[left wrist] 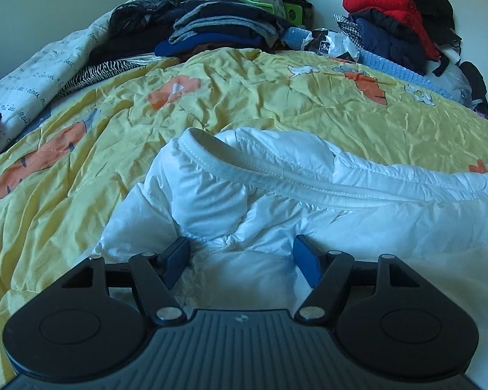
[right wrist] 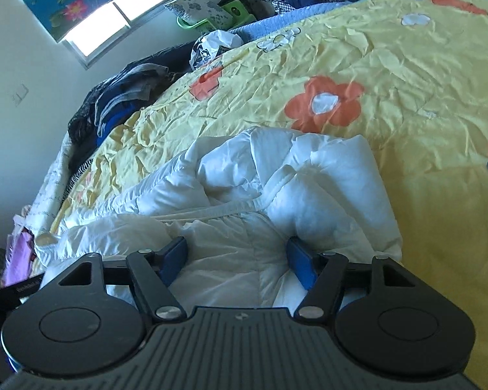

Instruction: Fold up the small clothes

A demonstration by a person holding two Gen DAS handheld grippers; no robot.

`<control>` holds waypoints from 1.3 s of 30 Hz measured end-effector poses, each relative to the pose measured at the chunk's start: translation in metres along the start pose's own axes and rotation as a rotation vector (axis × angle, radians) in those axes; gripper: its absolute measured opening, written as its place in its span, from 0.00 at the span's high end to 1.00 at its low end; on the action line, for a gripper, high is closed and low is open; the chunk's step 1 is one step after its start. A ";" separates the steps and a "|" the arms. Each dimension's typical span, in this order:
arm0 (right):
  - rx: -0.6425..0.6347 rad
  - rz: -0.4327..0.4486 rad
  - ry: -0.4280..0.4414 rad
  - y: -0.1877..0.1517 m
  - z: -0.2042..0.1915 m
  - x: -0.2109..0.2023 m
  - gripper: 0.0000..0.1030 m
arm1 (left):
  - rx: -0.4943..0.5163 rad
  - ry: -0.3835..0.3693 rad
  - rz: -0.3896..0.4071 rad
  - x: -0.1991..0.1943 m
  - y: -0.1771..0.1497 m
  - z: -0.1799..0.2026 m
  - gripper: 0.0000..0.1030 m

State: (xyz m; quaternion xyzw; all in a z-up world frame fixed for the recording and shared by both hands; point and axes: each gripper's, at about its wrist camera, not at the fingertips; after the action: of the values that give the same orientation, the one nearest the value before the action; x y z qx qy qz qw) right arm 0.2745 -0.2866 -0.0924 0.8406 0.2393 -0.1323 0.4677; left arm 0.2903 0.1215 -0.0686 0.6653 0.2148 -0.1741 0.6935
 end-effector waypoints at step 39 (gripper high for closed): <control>0.103 0.224 0.120 0.027 0.011 -0.074 0.11 | 0.117 -0.115 0.337 -0.053 0.034 0.030 0.11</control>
State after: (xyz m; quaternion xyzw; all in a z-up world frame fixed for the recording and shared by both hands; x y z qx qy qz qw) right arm 0.2260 -0.3289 -0.0461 0.8913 0.1645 -0.0411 0.4204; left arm 0.2649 0.0908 -0.0111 0.7200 0.0497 -0.1056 0.6841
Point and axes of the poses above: each gripper's, at about its wrist camera, not at the fingertips, and x roughly the way its jaws point, z to its right, y to its top, and after that the axes turned 14 degrees about z, right-handed
